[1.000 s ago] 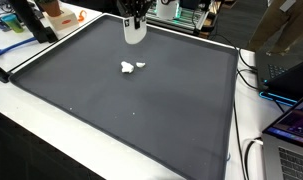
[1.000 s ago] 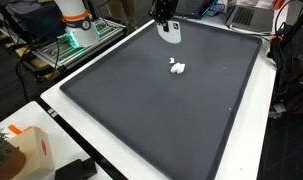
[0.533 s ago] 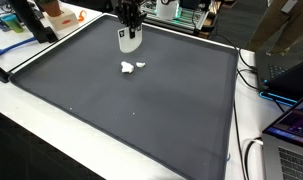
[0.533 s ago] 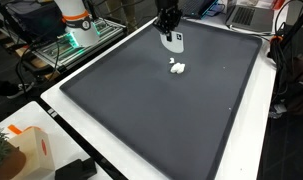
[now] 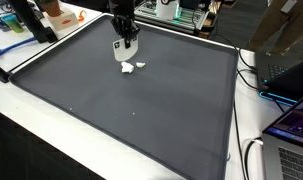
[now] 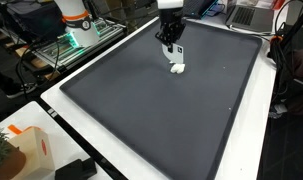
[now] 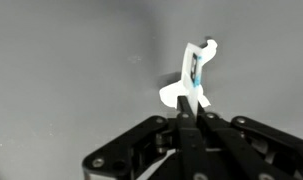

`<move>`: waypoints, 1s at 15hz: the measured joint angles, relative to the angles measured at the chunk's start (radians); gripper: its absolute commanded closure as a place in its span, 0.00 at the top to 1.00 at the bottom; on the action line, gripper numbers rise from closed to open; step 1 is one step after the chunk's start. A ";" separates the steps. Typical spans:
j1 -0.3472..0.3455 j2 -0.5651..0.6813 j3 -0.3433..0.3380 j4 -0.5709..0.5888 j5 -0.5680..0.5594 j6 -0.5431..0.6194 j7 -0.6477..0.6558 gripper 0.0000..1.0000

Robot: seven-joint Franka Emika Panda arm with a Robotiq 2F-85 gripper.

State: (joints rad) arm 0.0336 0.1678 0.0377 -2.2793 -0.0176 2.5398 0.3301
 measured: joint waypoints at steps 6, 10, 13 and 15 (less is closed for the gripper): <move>0.011 0.050 -0.010 0.030 -0.001 0.000 0.005 0.01; 0.023 0.072 -0.020 0.051 -0.004 0.000 0.010 0.01; 0.039 0.087 -0.033 0.058 -0.029 0.000 0.028 0.01; 0.049 0.093 -0.040 0.060 -0.043 0.000 0.043 0.01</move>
State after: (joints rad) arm 0.0821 0.2611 -0.0024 -2.2189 -0.0605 2.5401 0.3731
